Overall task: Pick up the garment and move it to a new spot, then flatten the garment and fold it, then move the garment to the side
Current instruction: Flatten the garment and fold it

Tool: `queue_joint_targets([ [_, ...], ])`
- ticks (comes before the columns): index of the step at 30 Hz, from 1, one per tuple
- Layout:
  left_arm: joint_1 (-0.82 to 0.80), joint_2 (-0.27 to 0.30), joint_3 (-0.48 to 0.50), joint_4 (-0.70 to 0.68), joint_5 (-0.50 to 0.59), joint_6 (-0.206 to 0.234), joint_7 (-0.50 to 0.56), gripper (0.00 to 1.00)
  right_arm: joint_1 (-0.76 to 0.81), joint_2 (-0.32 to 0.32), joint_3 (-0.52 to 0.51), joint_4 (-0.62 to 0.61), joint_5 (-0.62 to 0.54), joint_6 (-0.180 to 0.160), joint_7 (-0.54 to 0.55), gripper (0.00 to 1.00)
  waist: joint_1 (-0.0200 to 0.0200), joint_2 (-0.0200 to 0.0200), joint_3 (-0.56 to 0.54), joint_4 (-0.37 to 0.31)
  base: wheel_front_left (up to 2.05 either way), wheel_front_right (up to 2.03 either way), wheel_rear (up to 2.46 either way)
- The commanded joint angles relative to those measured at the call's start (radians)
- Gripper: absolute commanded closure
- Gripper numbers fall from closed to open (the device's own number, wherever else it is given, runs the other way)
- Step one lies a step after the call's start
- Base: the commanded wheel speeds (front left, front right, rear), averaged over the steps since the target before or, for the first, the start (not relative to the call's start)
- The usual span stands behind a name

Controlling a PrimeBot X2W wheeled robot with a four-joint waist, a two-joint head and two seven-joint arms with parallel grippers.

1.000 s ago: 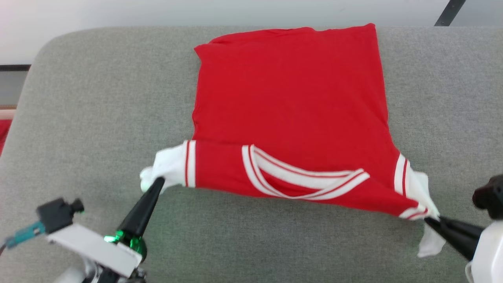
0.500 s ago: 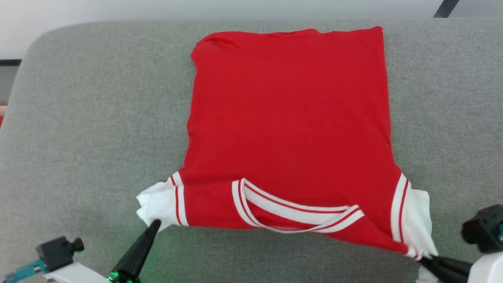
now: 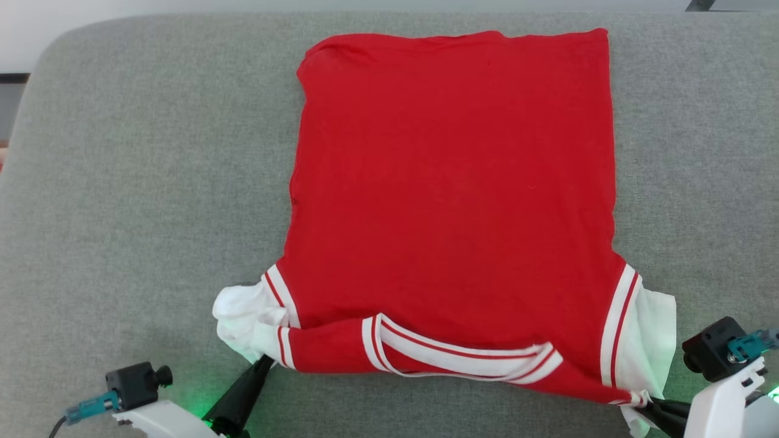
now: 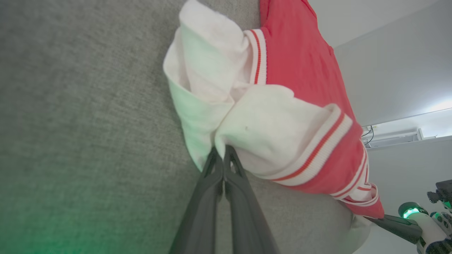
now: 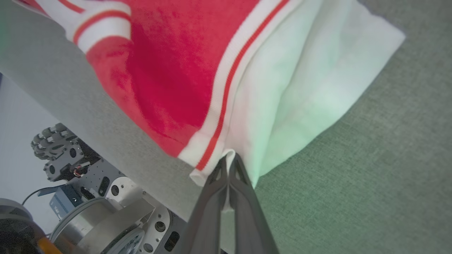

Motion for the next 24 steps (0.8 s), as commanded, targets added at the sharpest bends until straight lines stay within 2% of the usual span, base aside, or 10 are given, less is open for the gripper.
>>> queue_joint_targets([
  [1,-0.014,-0.014,-0.018,0.029,0.014,0.002,0.006,1.0,-0.021,-0.007,0.021,0.027,-0.02,-0.002,-0.026,1.0,0.0,0.0,0.007,0.002,0.0,0.0,0.0],
  [10,-0.053,-0.02,-0.036,0.061,0.021,0.003,-0.002,1.0,-0.072,0.01,0.1,0.126,-0.022,-0.002,-0.118,1.0,0.0,0.0,0.017,0.001,0.0,0.0,0.0],
  [11,-0.055,-0.019,-0.036,0.055,0.021,0.003,-0.005,1.0,-0.081,0.012,0.096,0.129,-0.027,-0.002,-0.133,0.71,0.0,0.0,0.016,0.0,0.0,0.0,0.0],
  [12,-0.057,-0.017,-0.035,0.05,0.023,0.003,-0.008,1.0,-0.089,0.01,0.089,0.128,-0.034,-0.002,-0.149,0.53,0.0,0.0,0.014,-0.001,0.0,0.0,0.0],
  [13,-0.056,-0.015,-0.033,0.045,0.025,0.003,-0.012,1.0,-0.092,0.011,0.079,0.124,-0.038,-0.002,-0.161,0.1,0.0,0.0,0.011,-0.002,0.0,0.0,0.0],
  [14,-0.054,-0.013,-0.03,0.038,0.026,0.003,-0.014,1.0,-0.092,0.014,0.067,0.116,-0.033,-0.002,-0.17,0.0,0.0,0.0,0.009,-0.004,0.0,0.0,0.0],
  [18,-0.041,-0.005,-0.027,-0.001,0.038,0.002,-0.026,1.0,-0.094,0.028,-0.009,0.044,0.046,-0.002,-0.155,0.0,0.0,0.0,-0.001,-0.008,0.0,0.0,0.0],
  [24,-0.054,0.006,-0.02,-0.062,0.07,0.001,-0.035,1.0,-0.183,-0.057,-0.171,-0.065,0.057,-0.002,-0.05,0.0,0.0,0.0,0.017,0.011,0.0,0.0,0.0],
])
